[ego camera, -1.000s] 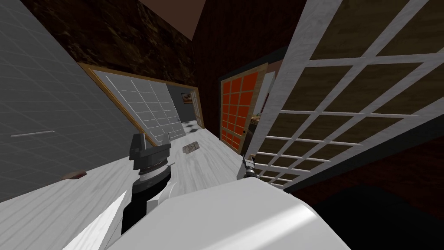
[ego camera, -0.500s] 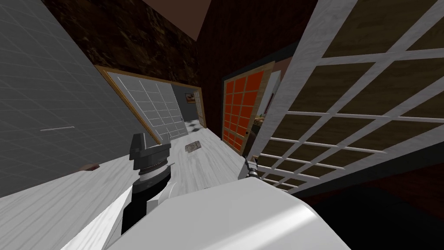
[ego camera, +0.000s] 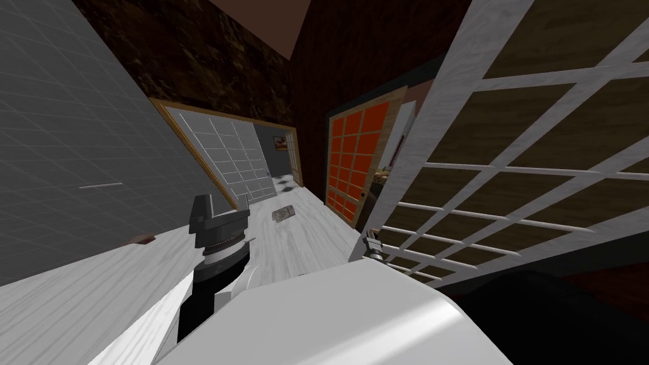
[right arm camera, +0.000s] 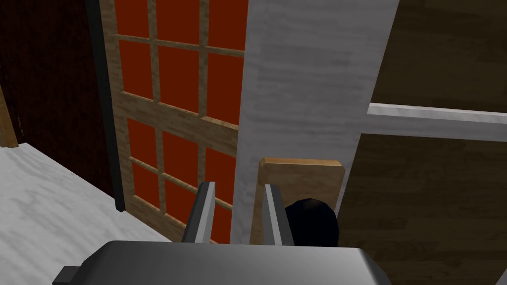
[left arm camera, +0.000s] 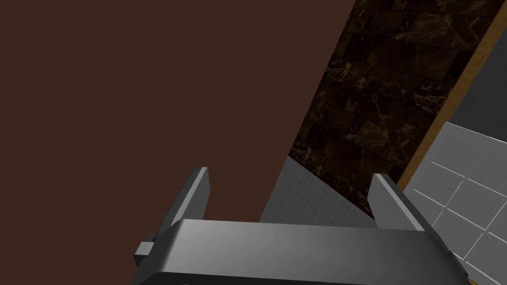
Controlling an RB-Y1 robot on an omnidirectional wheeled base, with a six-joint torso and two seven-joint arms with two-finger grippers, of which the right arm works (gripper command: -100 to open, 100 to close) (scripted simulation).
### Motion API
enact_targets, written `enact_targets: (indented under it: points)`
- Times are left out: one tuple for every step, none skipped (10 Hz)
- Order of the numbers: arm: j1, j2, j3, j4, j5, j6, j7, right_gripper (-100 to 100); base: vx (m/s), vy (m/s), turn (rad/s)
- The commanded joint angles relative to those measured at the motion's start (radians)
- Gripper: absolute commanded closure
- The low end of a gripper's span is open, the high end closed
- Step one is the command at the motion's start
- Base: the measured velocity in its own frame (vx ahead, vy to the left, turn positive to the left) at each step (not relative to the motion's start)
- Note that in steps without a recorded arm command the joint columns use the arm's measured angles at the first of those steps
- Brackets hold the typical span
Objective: Pull the door open
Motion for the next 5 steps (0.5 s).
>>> enact_targets:
  points:
    - [0.0,-0.009,-0.013,0.028,-0.007,-0.004,-0.004,-100,0.0,0.0,0.0]
    - [-0.012,-0.004,-0.001,0.024,0.0,-0.013,-0.005,-100,-0.001,0.02,0.042]
    - [-0.012,-0.004,-0.001,0.024,0.0,-0.013,-0.005,100,-0.001,0.014,-0.015]
    - [-0.012,-0.004,-0.001,0.024,0.0,-0.013,-0.005,100,-0.001,-0.011,-0.032]
    - [-0.012,-0.004,-0.001,0.024,0.0,-0.013,-0.005,100,0.001,-0.015,0.014]
